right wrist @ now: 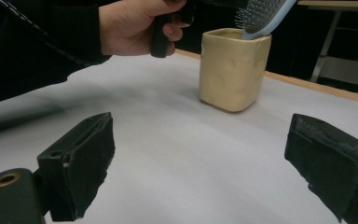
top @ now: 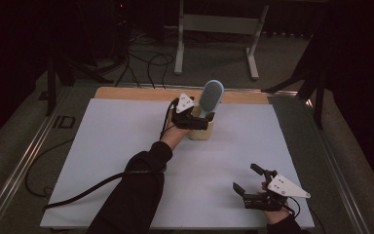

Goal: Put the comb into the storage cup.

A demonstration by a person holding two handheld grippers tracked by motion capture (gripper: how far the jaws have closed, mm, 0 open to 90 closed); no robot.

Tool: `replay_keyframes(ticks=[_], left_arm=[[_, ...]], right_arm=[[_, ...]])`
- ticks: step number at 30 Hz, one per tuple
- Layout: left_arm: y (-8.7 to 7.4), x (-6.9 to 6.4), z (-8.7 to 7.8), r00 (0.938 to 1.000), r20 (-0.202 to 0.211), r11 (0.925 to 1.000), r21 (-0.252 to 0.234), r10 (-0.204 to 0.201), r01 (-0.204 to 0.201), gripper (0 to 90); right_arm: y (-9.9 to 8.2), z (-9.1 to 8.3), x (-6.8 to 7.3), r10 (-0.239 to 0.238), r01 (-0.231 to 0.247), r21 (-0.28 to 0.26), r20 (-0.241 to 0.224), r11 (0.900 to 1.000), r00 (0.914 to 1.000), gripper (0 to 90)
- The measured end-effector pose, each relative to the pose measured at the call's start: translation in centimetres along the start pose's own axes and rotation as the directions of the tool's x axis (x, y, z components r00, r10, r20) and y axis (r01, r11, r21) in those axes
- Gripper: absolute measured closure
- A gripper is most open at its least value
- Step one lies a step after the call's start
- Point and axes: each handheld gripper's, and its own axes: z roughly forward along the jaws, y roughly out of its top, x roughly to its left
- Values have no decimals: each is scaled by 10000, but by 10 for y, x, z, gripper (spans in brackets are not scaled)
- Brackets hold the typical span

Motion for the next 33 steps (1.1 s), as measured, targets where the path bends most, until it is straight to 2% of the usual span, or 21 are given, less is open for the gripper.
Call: replay_keyframes(ticks=[6, 20, 24, 33], left_arm=[[6, 0, -4, 9997, 159, 9992, 336, 196, -201, 0], [19, -2, -14, 9978, 608, 9975, 644, 267, -307, 0], [20, -1, -16, 9957, 920, 9966, 802, 129, -203, 0], [23, -1, -22, 9910, 1311, 9938, 1029, 274, -411, 0]], right_arm=[[0, -1, 0, 5, -5, 24, 64, 10000, 10000, 82], [0, -1, -1, -1, 1, 56, 94, 10000, 10000, 82], [0, -1, -1, 15, -15, 6, 99, 10000, 10000, 82], [0, -1, -1, 12, -13, 65, 103, 10000, 9999, 82]])
